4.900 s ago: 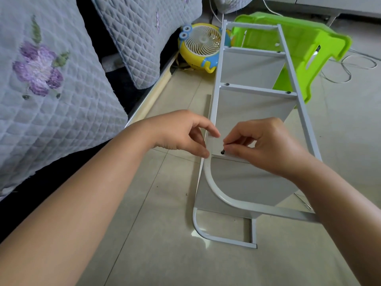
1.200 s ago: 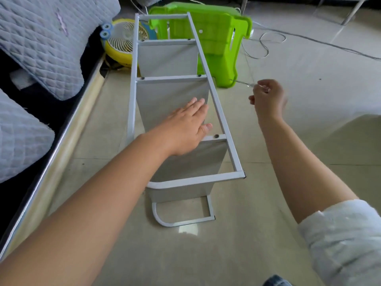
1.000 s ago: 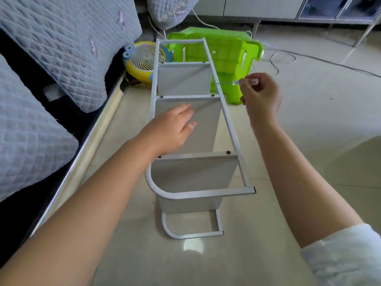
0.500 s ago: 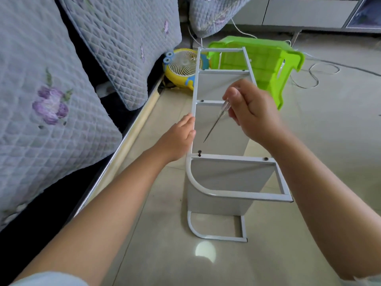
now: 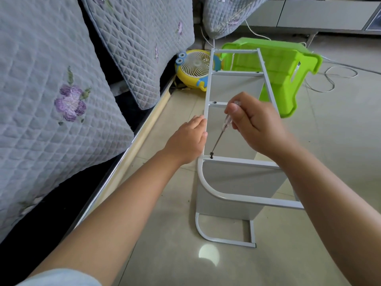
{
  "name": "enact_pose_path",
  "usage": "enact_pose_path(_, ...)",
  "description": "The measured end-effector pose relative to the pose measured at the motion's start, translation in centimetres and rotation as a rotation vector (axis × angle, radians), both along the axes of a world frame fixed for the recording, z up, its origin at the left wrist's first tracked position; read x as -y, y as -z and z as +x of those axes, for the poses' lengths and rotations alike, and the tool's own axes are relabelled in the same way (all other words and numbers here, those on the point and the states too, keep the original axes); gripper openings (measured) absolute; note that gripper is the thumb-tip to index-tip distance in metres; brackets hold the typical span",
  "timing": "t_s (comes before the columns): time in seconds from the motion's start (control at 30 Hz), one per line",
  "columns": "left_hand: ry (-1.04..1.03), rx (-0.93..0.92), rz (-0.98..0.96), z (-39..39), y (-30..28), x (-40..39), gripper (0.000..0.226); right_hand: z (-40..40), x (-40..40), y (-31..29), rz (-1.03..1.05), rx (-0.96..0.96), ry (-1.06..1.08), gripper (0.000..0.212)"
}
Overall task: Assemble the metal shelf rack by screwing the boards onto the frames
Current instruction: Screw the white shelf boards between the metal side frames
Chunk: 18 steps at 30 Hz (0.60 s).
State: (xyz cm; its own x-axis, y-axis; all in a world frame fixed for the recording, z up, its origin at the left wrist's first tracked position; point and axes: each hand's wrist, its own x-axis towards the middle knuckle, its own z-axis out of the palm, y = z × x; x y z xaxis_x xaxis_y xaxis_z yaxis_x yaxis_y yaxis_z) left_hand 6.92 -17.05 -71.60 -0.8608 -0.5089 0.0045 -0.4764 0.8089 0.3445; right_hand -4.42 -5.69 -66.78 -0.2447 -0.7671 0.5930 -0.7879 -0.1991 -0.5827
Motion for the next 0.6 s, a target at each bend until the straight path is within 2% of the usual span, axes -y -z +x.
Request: enact_pose_path(0.6, -0.015, -0.045, 0.025, 0.09, 0.27, -0.15, 0.045, 0.17, -0.8, 0.2, 0.0, -0.015, -0.019, 0.04)
